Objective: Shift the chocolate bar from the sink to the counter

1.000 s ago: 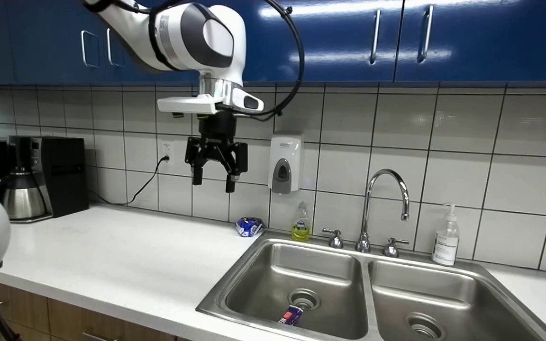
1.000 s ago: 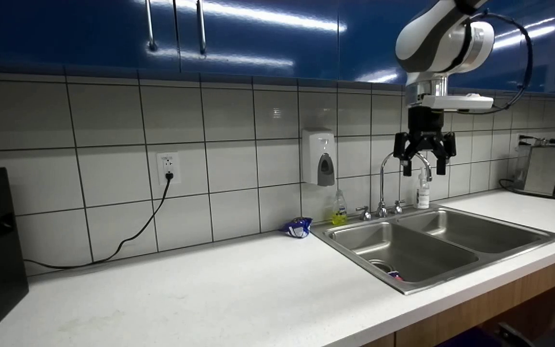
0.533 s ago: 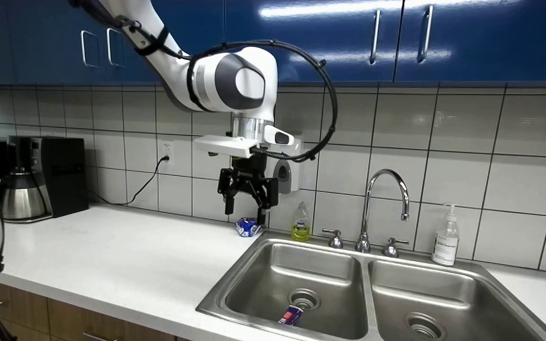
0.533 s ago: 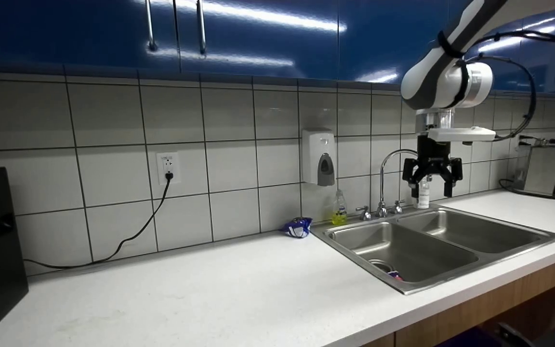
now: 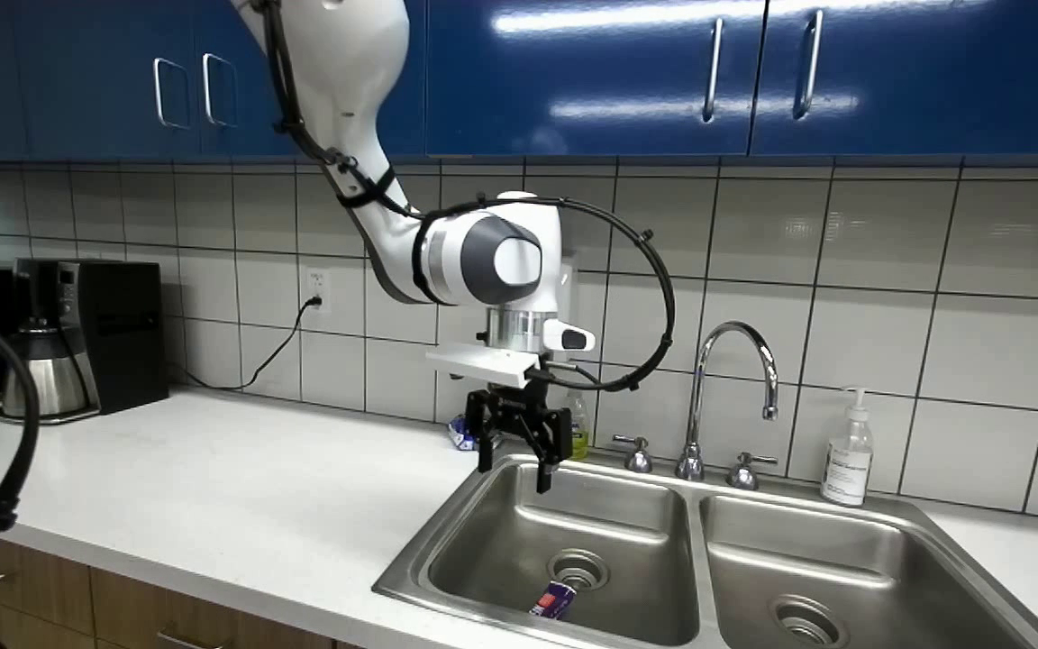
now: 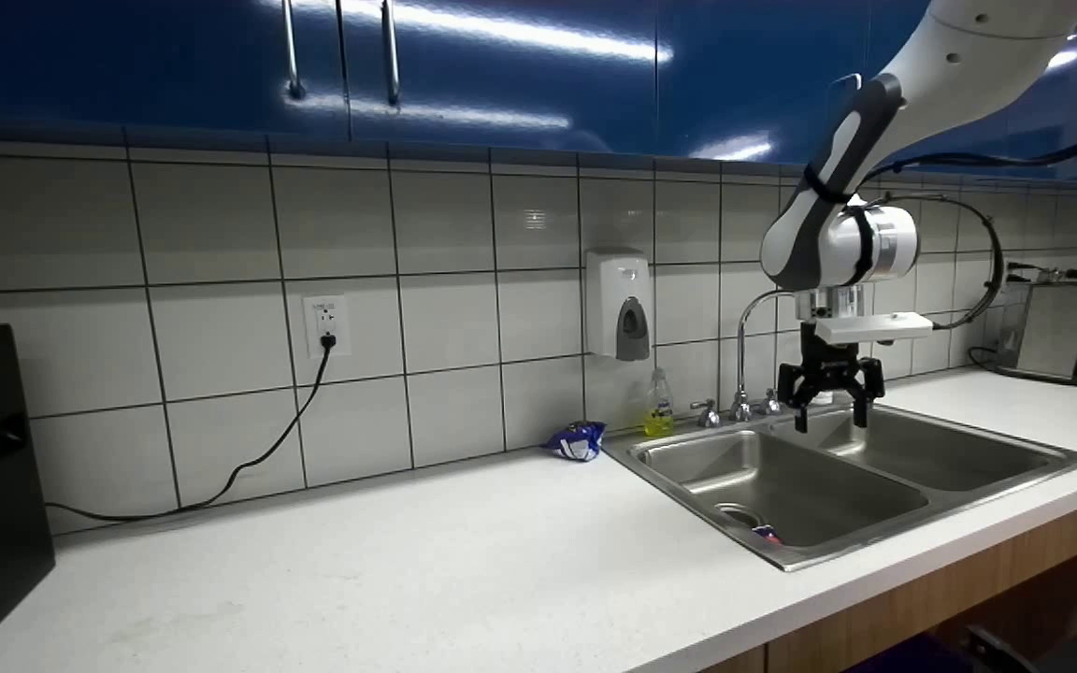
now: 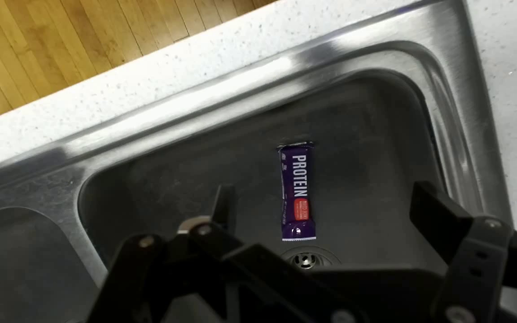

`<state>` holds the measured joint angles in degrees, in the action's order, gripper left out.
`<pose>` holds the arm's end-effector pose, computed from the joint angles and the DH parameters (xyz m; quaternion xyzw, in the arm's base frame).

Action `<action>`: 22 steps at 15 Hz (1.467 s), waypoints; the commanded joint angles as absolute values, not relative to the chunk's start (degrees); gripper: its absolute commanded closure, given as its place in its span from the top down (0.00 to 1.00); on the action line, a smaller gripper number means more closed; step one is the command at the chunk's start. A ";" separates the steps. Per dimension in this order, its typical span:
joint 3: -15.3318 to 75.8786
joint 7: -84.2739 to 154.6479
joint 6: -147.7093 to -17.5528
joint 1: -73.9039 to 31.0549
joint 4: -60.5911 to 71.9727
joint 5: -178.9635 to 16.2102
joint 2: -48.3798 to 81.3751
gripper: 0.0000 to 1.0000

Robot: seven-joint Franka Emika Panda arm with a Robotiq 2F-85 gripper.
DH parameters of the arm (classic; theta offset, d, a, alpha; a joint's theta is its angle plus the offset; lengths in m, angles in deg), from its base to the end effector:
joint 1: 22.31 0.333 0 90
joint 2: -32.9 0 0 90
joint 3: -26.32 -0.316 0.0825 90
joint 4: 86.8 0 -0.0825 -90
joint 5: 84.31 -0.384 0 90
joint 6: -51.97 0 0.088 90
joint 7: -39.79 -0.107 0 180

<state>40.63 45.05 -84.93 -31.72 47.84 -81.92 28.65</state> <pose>0.4617 -0.2036 0.2981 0.9890 -0.1449 -0.0216 0.0183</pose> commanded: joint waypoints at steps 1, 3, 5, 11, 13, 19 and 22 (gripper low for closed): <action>39.55 46.51 -87.83 -33.38 41.77 -83.45 19.58 1.00; 39.06 46.36 -89.43 -33.76 39.41 -83.80 15.63 1.00; 38.76 45.95 -90.72 -34.04 37.17 -83.72 12.25 1.00; 37.46 45.47 -93.26 -34.73 31.22 -83.59 3.15 1.00; 37.00 45.32 -93.95 -34.92 29.70 -83.43 0.66 1.00; 36.44 44.82 -95.85 -34.87 26.52 -83.05 -5.87 1.00; 36.32 44.66 -97.13 -34.74 25.76 -82.88 -8.48 1.00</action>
